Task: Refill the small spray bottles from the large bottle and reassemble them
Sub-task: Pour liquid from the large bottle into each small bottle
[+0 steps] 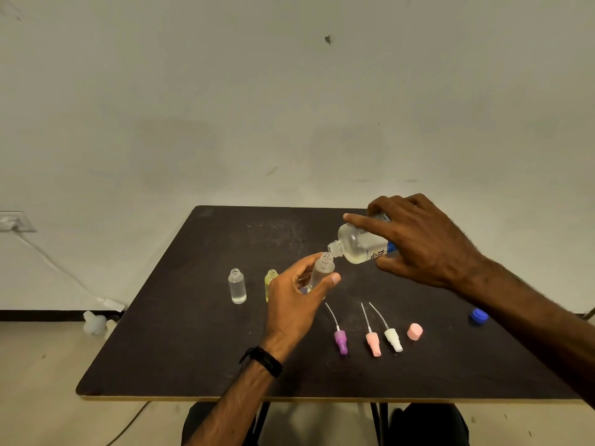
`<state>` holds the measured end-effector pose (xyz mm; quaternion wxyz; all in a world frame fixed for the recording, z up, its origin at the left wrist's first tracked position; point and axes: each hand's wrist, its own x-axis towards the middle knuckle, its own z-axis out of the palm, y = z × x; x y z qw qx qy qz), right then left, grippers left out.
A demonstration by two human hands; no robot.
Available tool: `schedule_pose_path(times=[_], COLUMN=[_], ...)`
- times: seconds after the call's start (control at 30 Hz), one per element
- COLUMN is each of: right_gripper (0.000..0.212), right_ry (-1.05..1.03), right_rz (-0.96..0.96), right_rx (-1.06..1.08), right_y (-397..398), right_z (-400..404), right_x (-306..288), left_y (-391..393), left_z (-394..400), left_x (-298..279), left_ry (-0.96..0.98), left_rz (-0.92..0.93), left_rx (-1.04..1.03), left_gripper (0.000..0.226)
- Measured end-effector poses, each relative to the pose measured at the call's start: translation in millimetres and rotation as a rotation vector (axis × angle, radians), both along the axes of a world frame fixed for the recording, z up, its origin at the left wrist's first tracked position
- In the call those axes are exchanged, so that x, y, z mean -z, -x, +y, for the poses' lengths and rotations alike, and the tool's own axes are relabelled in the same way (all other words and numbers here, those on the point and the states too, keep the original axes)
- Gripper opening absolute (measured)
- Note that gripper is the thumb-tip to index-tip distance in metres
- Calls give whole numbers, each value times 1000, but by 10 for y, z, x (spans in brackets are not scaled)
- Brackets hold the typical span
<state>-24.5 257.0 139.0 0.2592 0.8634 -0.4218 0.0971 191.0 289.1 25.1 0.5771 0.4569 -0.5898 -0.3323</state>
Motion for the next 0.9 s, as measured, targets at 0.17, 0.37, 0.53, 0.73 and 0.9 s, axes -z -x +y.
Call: schedule_pose_path(times=[0.17,0.37,0.53,0.73,0.9], right_gripper=[76,76,77,80,79], right_ry=[8,-2,-9,-83,-222], right_rz=[5,14,-16,-106,-278], right_rx=[0,4,-12,4,-7], right_y=[-1,-1,-3,28,28], right_z=[-6,-3,28,10,-25], right_x=[-11,3,14,94,225], left_y=[3,5,3,5,2], left_z=[-2,0,11,4,-6], left_x=[-4,15,15,-2,-36], left_ry=[-3,-9,-15,-26,-31], left_rz=[-4,15,23,93,125], left_rx=[-1,3,-2,10,27], left_gripper=[43,41,41,39,38])
